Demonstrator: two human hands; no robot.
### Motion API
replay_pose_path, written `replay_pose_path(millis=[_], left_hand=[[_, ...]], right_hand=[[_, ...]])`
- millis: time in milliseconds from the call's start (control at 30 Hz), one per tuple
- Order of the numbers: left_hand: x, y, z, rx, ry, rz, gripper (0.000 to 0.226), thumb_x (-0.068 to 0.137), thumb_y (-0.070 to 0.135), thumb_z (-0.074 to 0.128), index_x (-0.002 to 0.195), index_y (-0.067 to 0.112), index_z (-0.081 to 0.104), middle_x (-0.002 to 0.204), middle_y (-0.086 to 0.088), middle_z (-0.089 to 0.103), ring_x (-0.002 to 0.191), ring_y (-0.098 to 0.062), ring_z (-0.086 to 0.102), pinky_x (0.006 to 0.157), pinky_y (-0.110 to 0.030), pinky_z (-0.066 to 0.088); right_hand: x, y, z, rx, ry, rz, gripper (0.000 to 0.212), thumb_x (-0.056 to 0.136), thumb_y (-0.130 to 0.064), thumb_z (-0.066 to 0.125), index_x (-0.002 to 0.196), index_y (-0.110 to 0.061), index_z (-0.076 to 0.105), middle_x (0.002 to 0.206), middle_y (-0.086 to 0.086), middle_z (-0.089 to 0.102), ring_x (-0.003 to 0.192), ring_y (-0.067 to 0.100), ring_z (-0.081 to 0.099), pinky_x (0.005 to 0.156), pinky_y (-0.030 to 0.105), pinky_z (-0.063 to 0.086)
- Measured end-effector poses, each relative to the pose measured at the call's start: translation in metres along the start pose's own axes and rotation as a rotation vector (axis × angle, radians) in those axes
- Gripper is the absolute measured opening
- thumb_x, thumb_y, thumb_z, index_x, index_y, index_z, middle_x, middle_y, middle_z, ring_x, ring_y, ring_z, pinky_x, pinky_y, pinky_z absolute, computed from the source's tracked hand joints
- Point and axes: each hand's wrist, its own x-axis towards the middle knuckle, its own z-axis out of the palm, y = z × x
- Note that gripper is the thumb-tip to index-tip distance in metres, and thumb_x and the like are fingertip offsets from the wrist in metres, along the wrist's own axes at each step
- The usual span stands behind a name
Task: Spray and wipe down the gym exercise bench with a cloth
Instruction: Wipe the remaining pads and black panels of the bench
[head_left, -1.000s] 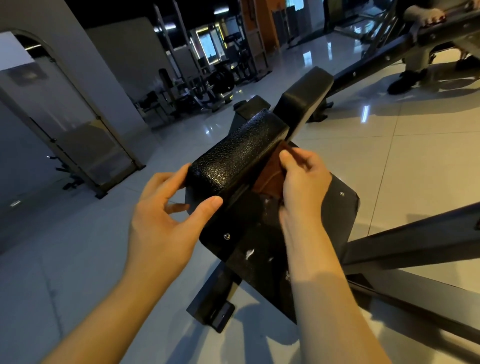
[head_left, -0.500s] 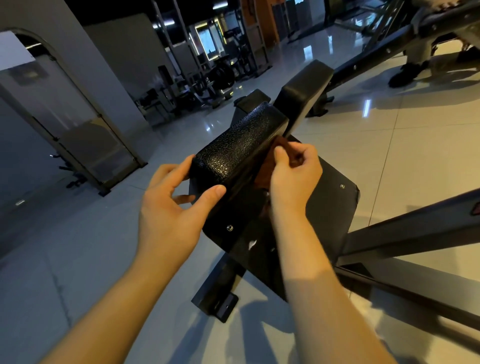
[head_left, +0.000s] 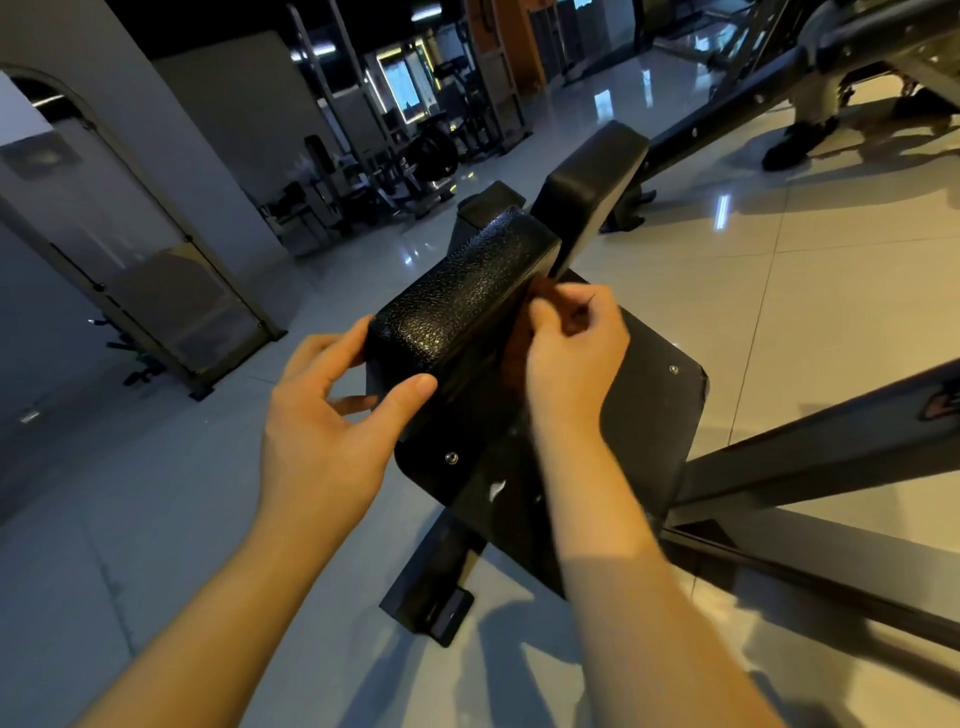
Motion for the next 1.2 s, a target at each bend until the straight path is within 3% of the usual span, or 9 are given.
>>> replay_pose_path(millis=[100, 300, 433, 533, 667, 833, 933, 1000, 1200], left_hand=[[-0.001, 0.000, 0.000, -0.011, 0.009, 0.003, 0.060, 0.085, 0.029, 0.079, 0.141, 0.025, 0.060, 0.115, 0.017, 0.059, 0.111, 0.006, 0.059, 0.084, -0.008, 0.050], [0.000, -0.001, -0.001, 0.045, -0.011, 0.070, 0.050, 0.088, 0.030, 0.076, 0.135, 0.034, 0.057, 0.115, 0.016, 0.058, 0.113, 0.004, 0.058, 0.083, -0.009, 0.051], [0.000, -0.001, 0.000, 0.006, 0.010, 0.048, 0.051, 0.087, 0.026, 0.078, 0.134, 0.032, 0.058, 0.114, 0.015, 0.059, 0.111, 0.006, 0.059, 0.082, -0.009, 0.051], [-0.002, -0.002, 0.001, 0.004, 0.019, 0.045, 0.051, 0.087, 0.025, 0.078, 0.134, 0.033, 0.059, 0.114, 0.015, 0.059, 0.111, 0.005, 0.059, 0.083, -0.010, 0.052], [-0.002, -0.004, 0.002, -0.013, 0.018, 0.058, 0.053, 0.087, 0.027, 0.077, 0.137, 0.031, 0.059, 0.113, 0.016, 0.058, 0.113, 0.001, 0.059, 0.087, -0.011, 0.052], [0.001, -0.010, 0.001, 0.001, 0.006, 0.075, 0.056, 0.085, 0.033, 0.075, 0.138, 0.026, 0.060, 0.114, 0.015, 0.057, 0.114, -0.001, 0.059, 0.086, -0.010, 0.051], [0.001, -0.010, 0.001, -0.002, -0.006, 0.077, 0.059, 0.084, 0.037, 0.074, 0.139, 0.025, 0.060, 0.114, 0.014, 0.057, 0.115, -0.003, 0.059, 0.086, -0.010, 0.051], [0.000, -0.011, 0.001, -0.008, 0.004, 0.072, 0.058, 0.083, 0.036, 0.074, 0.139, 0.028, 0.059, 0.114, 0.015, 0.057, 0.113, 0.000, 0.058, 0.086, -0.009, 0.051], [-0.001, -0.011, 0.003, -0.012, 0.019, 0.087, 0.059, 0.085, 0.034, 0.074, 0.140, 0.022, 0.059, 0.113, 0.015, 0.056, 0.112, 0.000, 0.059, 0.087, -0.010, 0.051]], right_hand=[[-0.003, 0.001, -0.001, 0.022, -0.003, 0.018, 0.019, 0.090, -0.001, 0.069, 0.088, -0.018, 0.062, 0.085, -0.005, 0.065, 0.078, -0.001, 0.062, 0.075, 0.019, 0.050], [-0.113, -0.004, -0.008, 0.133, -0.192, 0.078, 0.012, 0.093, -0.005, 0.070, 0.097, -0.016, 0.066, 0.090, -0.004, 0.068, 0.089, 0.011, 0.068, 0.078, 0.022, 0.056], [-0.056, 0.015, -0.001, 0.055, -0.116, 0.073, 0.016, 0.089, -0.002, 0.071, 0.090, -0.017, 0.065, 0.087, -0.001, 0.068, 0.083, 0.008, 0.066, 0.077, 0.022, 0.053], [-0.016, 0.047, 0.010, 0.062, -0.086, 0.251, 0.017, 0.089, -0.001, 0.070, 0.087, -0.017, 0.064, 0.085, 0.008, 0.070, 0.077, 0.014, 0.065, 0.075, 0.033, 0.053], [-0.069, 0.051, 0.014, 0.210, -0.135, 0.539, 0.013, 0.094, -0.003, 0.066, 0.093, -0.016, 0.066, 0.097, 0.013, 0.072, 0.088, 0.027, 0.070, 0.074, 0.044, 0.062], [-0.089, 0.026, 0.006, 0.331, -0.117, 0.426, 0.021, 0.092, -0.005, 0.071, 0.088, -0.025, 0.069, 0.089, 0.004, 0.073, 0.088, 0.023, 0.073, 0.081, 0.041, 0.061], [-0.034, 0.034, 0.010, 0.315, -0.007, 0.400, 0.021, 0.092, -0.001, 0.070, 0.085, -0.021, 0.067, 0.081, 0.003, 0.069, 0.075, 0.014, 0.068, 0.068, 0.028, 0.056], [-0.025, 0.041, 0.016, 0.283, 0.019, 0.423, 0.018, 0.093, 0.000, 0.069, 0.085, -0.016, 0.066, 0.081, 0.007, 0.067, 0.073, 0.014, 0.064, 0.066, 0.027, 0.053], [-0.098, 0.040, 0.015, 0.303, -0.137, 0.669, 0.007, 0.095, -0.005, 0.068, 0.099, -0.010, 0.069, 0.092, 0.016, 0.073, 0.085, 0.025, 0.072, 0.079, 0.048, 0.063]])
